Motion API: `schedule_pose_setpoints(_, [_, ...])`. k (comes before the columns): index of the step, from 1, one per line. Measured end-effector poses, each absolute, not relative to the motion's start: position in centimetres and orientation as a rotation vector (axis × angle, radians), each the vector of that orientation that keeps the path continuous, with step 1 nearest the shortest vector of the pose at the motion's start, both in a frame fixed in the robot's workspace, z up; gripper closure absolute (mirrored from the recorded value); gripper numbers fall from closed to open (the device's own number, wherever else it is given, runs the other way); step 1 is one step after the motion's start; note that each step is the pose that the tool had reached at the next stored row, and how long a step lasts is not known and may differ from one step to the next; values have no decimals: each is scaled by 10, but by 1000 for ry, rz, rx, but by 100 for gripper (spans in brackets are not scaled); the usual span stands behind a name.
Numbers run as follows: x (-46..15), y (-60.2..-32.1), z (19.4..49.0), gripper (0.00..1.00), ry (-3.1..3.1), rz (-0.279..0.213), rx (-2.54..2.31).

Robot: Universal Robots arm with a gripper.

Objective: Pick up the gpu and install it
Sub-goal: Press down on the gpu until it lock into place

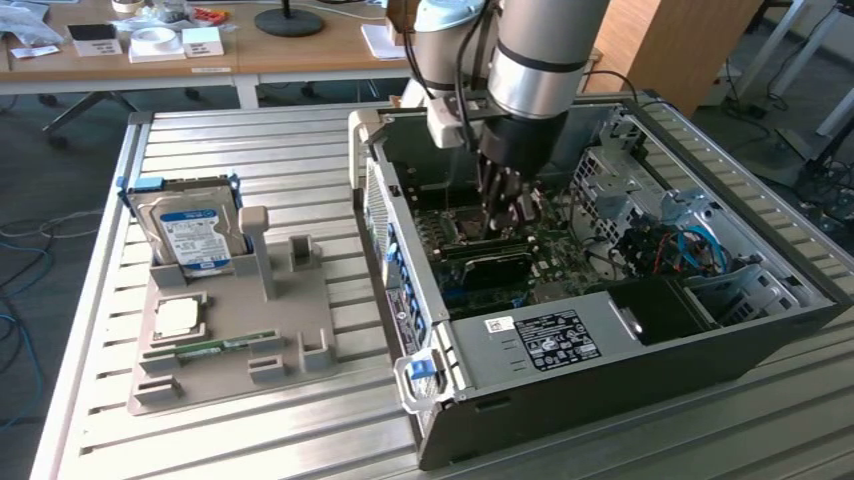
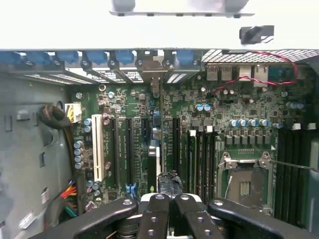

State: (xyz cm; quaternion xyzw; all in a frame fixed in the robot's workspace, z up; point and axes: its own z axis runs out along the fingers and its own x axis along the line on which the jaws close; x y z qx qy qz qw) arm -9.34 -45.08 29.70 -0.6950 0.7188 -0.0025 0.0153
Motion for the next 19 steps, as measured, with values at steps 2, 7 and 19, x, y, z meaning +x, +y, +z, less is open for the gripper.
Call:
schedule_pose_setpoints(2, [-93,-451,301,89,2237,-9,-2163])
schedule_pose_setpoints(7, [-93,-451,310,89,2237,-10,-2163])
schedule_pose_setpoints(19, [-90,-451,326,89,2237,-10,-2163])
